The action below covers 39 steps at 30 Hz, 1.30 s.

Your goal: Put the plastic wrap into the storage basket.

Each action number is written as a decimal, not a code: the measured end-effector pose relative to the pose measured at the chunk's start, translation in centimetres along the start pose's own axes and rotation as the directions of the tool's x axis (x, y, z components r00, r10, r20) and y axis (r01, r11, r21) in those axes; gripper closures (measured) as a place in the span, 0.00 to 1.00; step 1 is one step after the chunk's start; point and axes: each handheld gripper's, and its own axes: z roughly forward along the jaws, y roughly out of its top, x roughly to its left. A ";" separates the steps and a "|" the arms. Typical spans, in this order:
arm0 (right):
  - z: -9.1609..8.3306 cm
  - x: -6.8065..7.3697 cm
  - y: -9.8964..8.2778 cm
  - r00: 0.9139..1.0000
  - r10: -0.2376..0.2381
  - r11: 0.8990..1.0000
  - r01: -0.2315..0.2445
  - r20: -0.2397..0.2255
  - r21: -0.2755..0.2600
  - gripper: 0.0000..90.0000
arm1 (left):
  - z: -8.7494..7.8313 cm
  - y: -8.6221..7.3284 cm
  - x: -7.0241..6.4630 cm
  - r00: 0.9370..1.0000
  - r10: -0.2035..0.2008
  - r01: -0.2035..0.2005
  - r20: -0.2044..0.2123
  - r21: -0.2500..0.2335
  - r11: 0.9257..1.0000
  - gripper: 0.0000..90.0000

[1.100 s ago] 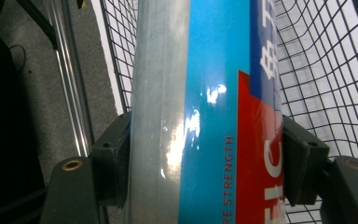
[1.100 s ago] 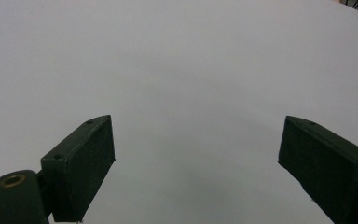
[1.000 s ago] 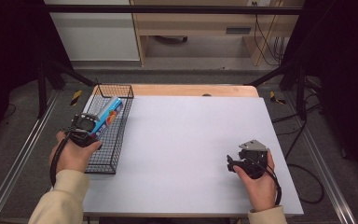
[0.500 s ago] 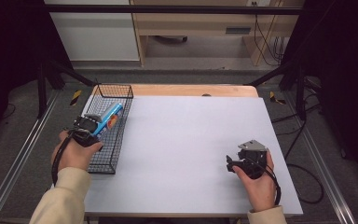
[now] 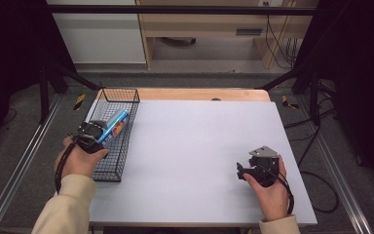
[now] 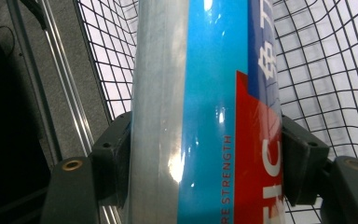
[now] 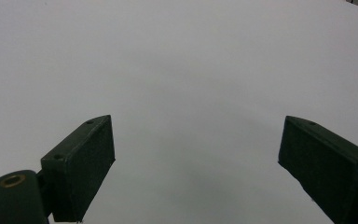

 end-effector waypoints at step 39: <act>0.1 0.2 0.0 1.000 -0.015 1.000 0.015 -0.010 0.007 0.12 | 0.4 0.4 0.1 1.000 -0.001 0.000 0.005 0.043 0.999 0.35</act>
